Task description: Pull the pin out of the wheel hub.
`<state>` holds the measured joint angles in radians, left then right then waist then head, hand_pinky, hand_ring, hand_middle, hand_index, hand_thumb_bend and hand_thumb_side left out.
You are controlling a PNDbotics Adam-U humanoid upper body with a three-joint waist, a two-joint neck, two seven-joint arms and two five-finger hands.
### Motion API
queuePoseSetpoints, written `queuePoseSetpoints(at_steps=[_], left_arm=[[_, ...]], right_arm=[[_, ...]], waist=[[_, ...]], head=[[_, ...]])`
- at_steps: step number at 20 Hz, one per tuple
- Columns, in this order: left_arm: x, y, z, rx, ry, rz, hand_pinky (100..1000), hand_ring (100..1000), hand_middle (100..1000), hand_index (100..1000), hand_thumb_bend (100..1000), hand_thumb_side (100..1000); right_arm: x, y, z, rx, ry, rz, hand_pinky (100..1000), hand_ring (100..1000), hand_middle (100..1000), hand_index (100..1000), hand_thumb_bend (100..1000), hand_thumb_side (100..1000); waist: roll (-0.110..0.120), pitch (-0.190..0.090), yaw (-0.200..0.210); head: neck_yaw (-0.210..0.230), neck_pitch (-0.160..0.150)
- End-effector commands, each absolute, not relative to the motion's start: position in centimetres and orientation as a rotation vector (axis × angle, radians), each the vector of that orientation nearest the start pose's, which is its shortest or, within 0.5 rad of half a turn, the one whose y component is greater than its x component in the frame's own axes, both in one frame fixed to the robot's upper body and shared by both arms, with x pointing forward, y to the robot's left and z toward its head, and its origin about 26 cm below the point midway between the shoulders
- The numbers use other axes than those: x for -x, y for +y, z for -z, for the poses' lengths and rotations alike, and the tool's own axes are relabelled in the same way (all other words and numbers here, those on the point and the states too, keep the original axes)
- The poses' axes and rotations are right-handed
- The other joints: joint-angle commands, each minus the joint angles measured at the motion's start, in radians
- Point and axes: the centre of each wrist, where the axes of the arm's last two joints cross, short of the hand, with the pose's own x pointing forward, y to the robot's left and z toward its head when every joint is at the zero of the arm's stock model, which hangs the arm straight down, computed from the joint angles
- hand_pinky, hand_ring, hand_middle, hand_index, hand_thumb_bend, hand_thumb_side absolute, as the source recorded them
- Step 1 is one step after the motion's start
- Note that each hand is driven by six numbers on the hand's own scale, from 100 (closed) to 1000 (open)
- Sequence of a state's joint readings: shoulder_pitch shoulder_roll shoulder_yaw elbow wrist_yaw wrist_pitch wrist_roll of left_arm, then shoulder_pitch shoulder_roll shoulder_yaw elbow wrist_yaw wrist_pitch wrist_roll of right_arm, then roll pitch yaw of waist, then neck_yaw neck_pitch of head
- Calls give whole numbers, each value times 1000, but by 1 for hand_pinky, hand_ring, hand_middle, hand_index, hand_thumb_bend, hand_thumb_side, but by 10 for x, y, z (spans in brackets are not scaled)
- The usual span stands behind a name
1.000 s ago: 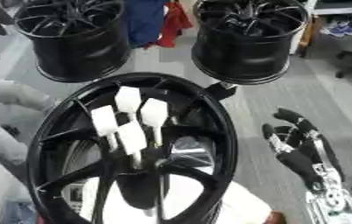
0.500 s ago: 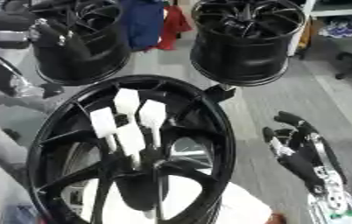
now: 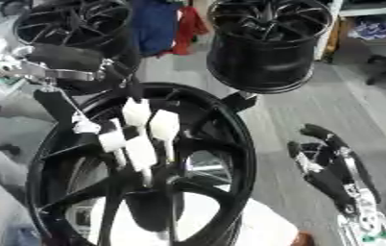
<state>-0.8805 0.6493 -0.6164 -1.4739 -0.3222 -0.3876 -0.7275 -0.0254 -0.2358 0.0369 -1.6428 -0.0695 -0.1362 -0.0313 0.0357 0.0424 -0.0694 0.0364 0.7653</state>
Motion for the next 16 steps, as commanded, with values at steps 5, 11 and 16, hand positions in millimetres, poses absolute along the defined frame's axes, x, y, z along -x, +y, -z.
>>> queuePoseSetpoints(at_steps=[5, 11, 16], left_arm=[[-402, 204, -234, 219, 1566, -2953, 619, 695, 748, 806, 236, 325], [-397, 217, -235, 235, 1566, -2970, 602, 680, 736, 803, 244, 323], [-392, 232, -229, 241, 1560, -3020, 592, 672, 744, 806, 244, 315]], right_arm=[[-284, -291, -32, 121, -1814, -179, 631, 648, 771, 827, 363, 299], [-284, -292, -32, 125, -1814, -176, 631, 647, 771, 827, 363, 300], [-284, -292, -32, 127, -1814, -174, 631, 647, 771, 827, 364, 300]], waist=[[0, -14, 1], [0, -16, 3], [0, -16, 6]], head=[[0, 5], [-2, 5], [-5, 5]])
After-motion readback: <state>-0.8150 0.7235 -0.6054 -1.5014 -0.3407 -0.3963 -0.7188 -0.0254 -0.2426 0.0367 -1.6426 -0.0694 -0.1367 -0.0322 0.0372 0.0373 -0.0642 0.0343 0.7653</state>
